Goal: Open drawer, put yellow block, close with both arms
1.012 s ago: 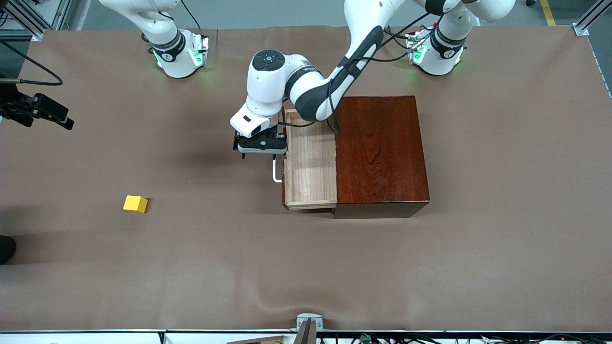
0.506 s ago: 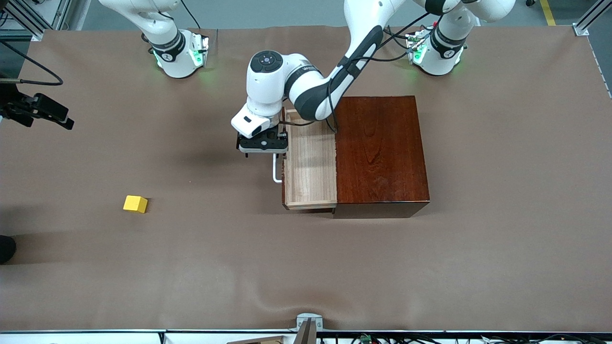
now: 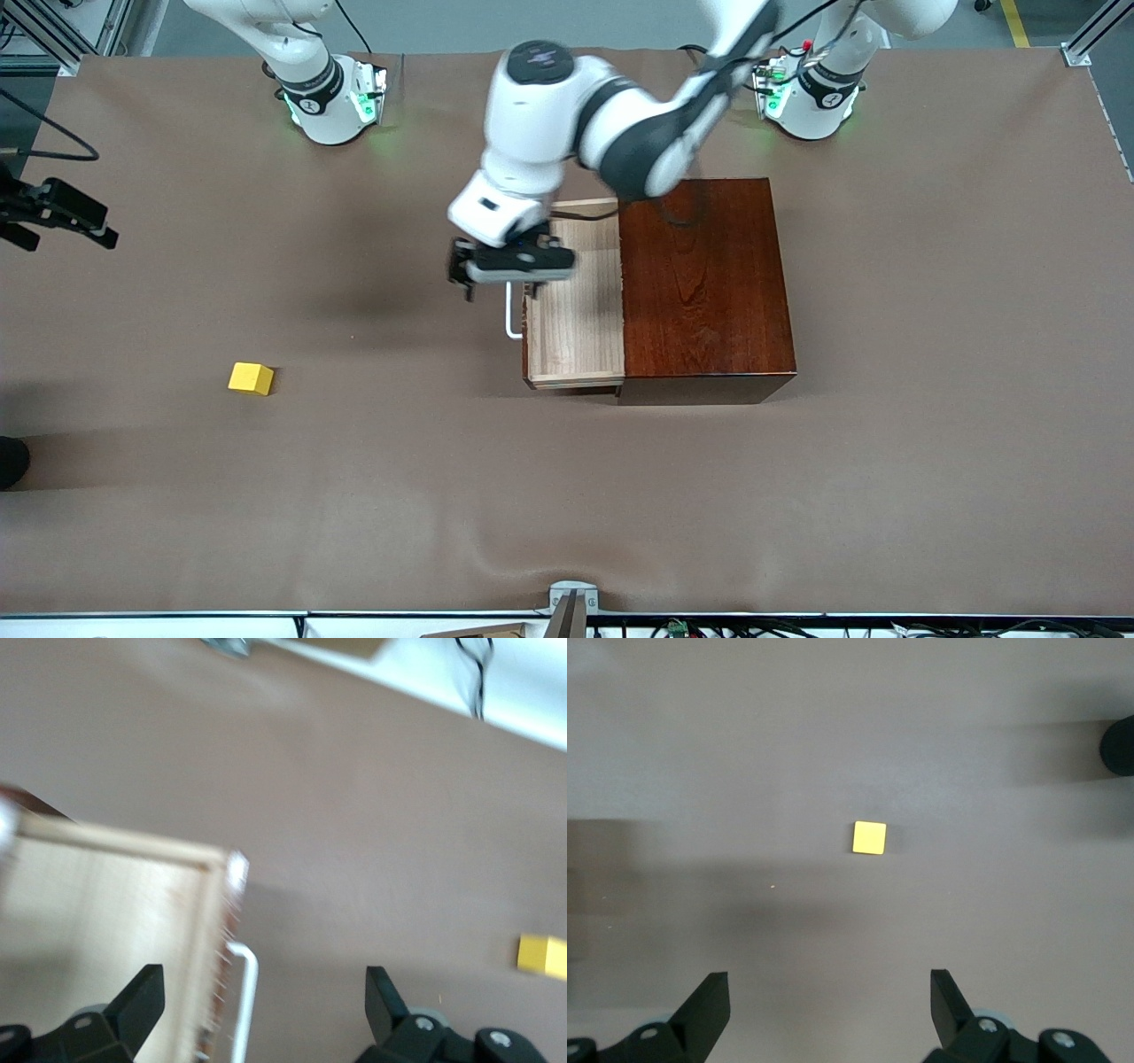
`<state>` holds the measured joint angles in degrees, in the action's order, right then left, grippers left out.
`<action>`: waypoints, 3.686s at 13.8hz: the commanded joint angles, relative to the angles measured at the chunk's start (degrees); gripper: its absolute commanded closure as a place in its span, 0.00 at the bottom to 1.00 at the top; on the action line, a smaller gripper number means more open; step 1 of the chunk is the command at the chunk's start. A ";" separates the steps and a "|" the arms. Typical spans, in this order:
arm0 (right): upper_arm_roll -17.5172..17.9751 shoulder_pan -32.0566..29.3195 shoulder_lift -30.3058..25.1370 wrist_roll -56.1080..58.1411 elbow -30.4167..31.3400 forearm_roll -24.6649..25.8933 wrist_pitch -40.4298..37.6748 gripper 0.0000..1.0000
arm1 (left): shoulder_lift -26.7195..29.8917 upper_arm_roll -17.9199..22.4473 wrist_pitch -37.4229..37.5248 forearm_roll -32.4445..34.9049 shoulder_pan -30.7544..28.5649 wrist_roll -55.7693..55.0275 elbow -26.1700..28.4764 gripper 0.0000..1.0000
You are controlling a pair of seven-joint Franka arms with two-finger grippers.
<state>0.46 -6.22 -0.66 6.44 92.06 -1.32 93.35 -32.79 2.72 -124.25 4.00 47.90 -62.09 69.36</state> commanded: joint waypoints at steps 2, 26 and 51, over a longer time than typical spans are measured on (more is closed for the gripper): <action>0.60 -0.37 8.28 0.50 -0.13 1.85 5.68 0.00 | 5.18 -0.79 5.67 -0.66 -9.46 1.00 1.48 0.00; 0.77 -2.92 32.38 1.82 19.74 0.80 50.97 0.00 | 30.68 -1.14 22.81 -6.02 -46.22 53.72 27.85 0.00; 1.04 28.42 12.70 -36.54 -8.74 -1.48 -2.58 1.00 | 29.63 -2.90 32.23 -6.20 -47.72 62.18 18.71 0.00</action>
<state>2.50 15.61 11.31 -21.86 84.47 -1.39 88.96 -2.55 0.18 -92.94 -2.98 0.44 -1.15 89.65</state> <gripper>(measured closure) 0.445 0.000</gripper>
